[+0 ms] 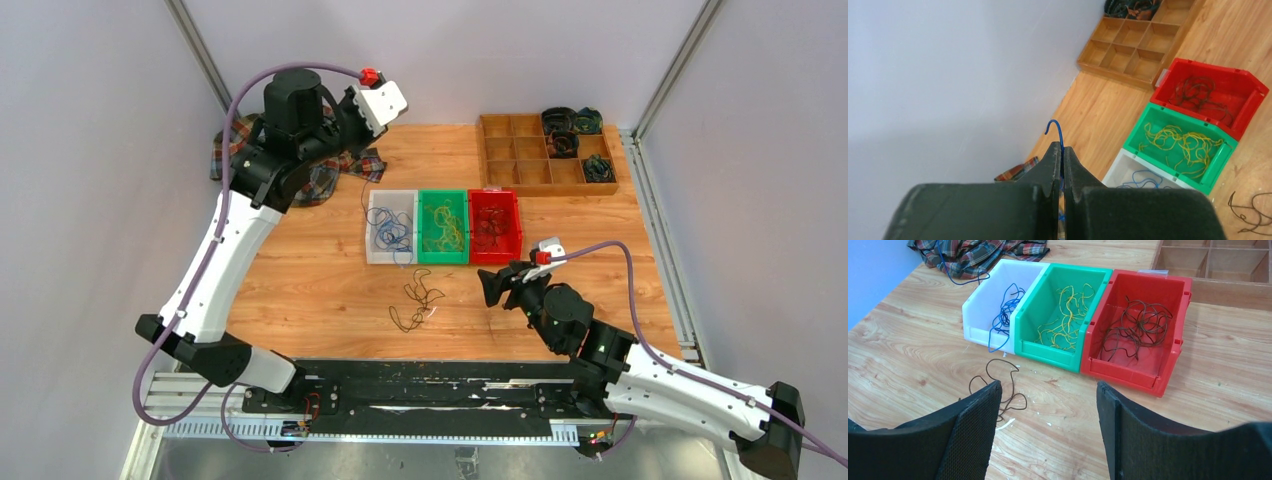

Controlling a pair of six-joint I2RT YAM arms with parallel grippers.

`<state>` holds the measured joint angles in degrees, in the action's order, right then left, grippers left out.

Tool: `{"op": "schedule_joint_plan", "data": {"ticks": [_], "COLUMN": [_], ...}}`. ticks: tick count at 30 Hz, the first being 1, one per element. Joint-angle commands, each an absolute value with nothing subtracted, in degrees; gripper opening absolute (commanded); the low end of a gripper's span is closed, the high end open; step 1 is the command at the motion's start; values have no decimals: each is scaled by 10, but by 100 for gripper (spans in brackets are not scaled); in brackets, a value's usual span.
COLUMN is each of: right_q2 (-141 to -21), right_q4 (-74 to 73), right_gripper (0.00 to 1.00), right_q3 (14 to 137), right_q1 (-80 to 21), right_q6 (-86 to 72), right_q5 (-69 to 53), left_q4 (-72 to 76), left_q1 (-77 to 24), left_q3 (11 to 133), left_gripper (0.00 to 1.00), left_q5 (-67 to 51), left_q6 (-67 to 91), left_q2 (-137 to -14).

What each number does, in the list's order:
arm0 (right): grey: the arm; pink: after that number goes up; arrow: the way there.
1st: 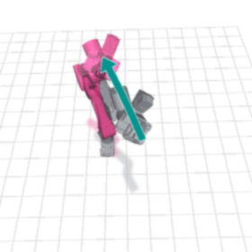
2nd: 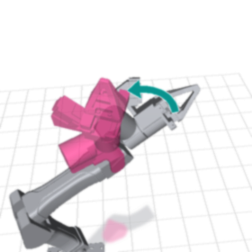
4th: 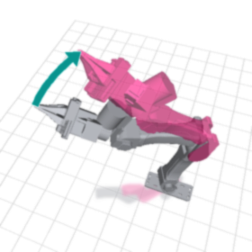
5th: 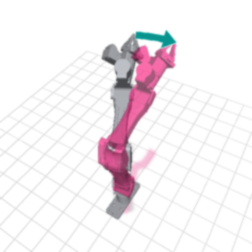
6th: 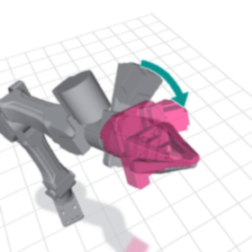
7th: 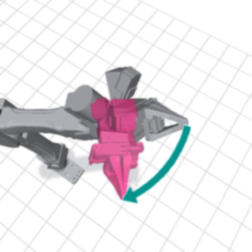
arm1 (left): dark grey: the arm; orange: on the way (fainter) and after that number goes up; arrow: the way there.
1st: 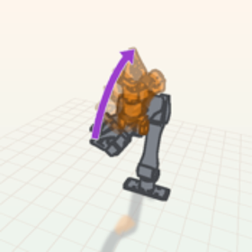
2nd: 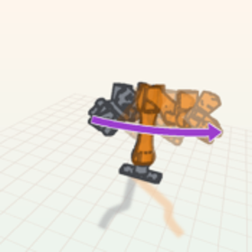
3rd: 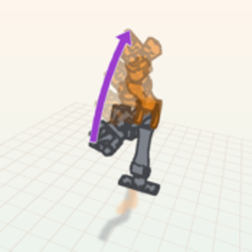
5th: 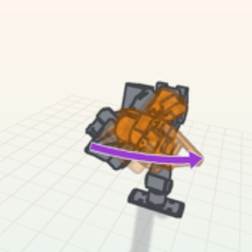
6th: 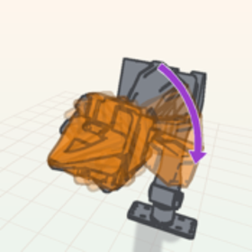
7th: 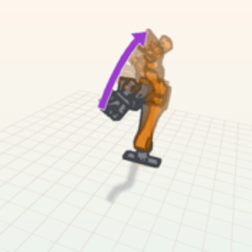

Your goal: Untangle the cables

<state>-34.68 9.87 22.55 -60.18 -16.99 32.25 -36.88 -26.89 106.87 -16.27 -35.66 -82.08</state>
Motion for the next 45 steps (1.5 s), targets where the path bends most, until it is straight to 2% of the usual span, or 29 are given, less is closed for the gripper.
{"op": "schedule_joint_plan", "data": {"ticks": [1, 5, 8, 15, 20, 28, 31, 36, 43, 45], "right_q2": [-339, -338, -335, -338, -340, -318, -306, -299, -306, -307], "right_q4": [87, 77, 72, 79, 85, 73, 64, 63, 74, 74], "right_gripper": [69, 69, 69, 69, 69, 69, 69, 69, 69, 69], "right_q3": [220, 224, 226, 224, 225, 222, 224, 221, 216, 216], "right_q1": [-596, -596, -596, -596, -596, -595, -595, -595, -594, -594], "right_q6": [-183, -184, -181, -184, -186, -185, -183, -181, -183, -184], "right_q5": [335, 334, 336, 329, 324, 330, 331, 336, 333, 333], "left_q4": [-375, -369, -388, -307, -280, -123, -81, -130, -51, -86], "left_q1": [-272, -275, -275, -273, -271, -252, -216, -189, -192, -196], "left_q3": [1053, 1114, 1146, 1043, 1036, 970, 1010, 1158, 1168, 1172], "left_gripper": [0, 0, 1, 1, 0, 1, 1, 1, 1, 1], "left_q5": [-144, -68, -23, 139, 153, 246, 251, 217, 106, 70], "left_q6": [-377, -405, -488, -689, -725, -918, -940, -890, -836, -790], "left_q2": [-807, -811, -802, -739, -727, -735, -761, -802, -779, -766]}}
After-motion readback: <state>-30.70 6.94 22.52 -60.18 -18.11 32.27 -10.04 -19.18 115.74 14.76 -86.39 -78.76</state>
